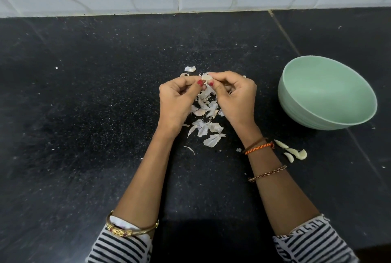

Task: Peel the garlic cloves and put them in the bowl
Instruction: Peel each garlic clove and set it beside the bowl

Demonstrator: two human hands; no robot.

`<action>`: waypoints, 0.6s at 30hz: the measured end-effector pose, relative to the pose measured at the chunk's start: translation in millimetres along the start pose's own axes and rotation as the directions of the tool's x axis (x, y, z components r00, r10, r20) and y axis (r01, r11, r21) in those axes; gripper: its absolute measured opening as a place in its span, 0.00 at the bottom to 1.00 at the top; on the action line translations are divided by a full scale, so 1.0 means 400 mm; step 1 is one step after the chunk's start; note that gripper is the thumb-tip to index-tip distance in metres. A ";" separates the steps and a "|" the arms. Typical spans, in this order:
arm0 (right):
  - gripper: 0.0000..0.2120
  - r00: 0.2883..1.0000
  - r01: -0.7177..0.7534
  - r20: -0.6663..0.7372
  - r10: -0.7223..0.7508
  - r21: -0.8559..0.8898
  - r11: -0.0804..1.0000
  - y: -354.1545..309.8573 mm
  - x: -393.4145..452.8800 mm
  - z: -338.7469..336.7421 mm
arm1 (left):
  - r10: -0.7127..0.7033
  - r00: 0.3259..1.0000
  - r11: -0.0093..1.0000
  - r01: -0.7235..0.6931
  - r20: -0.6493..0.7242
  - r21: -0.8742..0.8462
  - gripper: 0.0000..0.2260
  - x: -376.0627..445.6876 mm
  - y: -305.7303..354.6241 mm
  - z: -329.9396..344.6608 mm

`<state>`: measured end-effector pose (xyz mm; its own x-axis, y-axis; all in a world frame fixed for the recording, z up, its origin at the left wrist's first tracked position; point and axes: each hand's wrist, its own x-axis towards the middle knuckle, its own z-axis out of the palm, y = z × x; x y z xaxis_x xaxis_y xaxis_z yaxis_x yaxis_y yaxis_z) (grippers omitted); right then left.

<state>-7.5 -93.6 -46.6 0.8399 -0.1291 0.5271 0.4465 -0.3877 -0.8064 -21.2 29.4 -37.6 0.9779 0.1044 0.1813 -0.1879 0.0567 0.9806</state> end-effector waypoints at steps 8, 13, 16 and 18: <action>0.05 0.986 0.160 -0.018 -0.163 -0.109 0.981 0.007 0.002 -0.001 | -0.048 0.999 0.998 0.048 0.000 -0.046 0.07 0.001 0.005 -0.004; 0.05 0.988 0.148 -0.032 -0.151 -0.063 0.987 0.006 0.004 -0.004 | -0.043 0.999 0.997 0.044 0.022 -0.068 0.06 -0.001 0.012 -0.007; 0.05 0.980 0.197 -0.020 -0.199 -0.091 0.976 0.009 0.004 -0.005 | -0.049 0.998 0.997 0.051 0.028 -0.059 0.08 -0.002 0.019 -0.006; 0.04 0.967 0.251 -0.012 -0.254 -0.112 0.961 0.008 0.003 -0.005 | -0.063 0.998 0.996 0.064 0.025 -0.067 0.10 -0.003 0.024 -0.004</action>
<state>-5.6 -96.6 -48.0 0.6949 -0.0373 0.7181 0.6059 -0.5074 -0.6127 -24.4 31.2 -28.4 0.9897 0.0760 0.1212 -0.1303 0.1292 0.9830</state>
